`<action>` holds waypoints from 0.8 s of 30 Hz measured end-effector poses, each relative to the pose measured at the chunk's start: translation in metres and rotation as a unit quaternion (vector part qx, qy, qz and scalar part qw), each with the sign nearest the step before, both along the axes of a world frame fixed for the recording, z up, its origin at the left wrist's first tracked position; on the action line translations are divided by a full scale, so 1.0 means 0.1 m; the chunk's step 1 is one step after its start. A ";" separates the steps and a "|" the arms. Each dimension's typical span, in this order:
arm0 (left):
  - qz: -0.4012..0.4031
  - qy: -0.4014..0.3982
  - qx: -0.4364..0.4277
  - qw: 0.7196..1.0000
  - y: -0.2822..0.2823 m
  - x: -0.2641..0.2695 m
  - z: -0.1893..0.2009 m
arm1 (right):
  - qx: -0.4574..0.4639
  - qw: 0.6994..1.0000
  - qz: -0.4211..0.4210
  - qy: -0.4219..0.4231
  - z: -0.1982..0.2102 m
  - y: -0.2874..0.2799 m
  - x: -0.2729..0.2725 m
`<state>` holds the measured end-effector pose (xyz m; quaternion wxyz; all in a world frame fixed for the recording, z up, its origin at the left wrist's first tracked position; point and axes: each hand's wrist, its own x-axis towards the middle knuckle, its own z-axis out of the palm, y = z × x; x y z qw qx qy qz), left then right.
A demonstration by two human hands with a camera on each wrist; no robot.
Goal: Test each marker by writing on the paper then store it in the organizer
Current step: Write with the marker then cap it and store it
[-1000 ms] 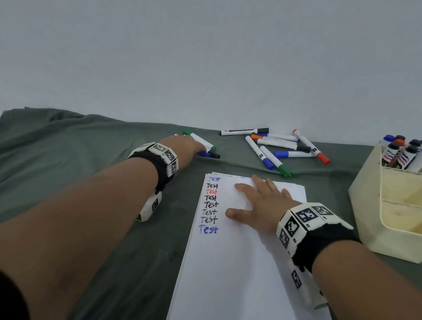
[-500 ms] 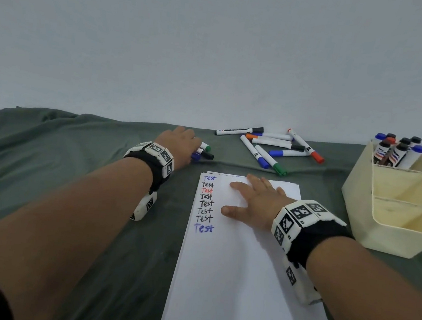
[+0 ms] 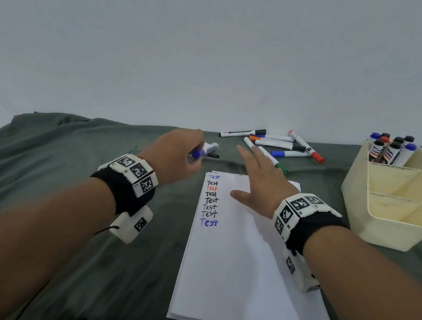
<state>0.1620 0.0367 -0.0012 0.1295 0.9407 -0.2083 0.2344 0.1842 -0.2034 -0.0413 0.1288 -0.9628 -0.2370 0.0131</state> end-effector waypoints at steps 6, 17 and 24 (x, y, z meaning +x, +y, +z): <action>-0.065 0.075 -0.092 0.991 -0.20 -0.32 -0.01 | -0.018 0.999 0.043 -0.027 0.08 0.03 -0.01; 0.058 0.224 0.158 0.960 -0.36 0.02 -0.25 | -0.038 0.998 0.038 0.037 0.19 0.05 -0.07; 0.147 0.237 -0.032 0.960 0.10 0.05 -0.38 | -0.036 0.998 0.015 0.039 0.15 0.02 -0.05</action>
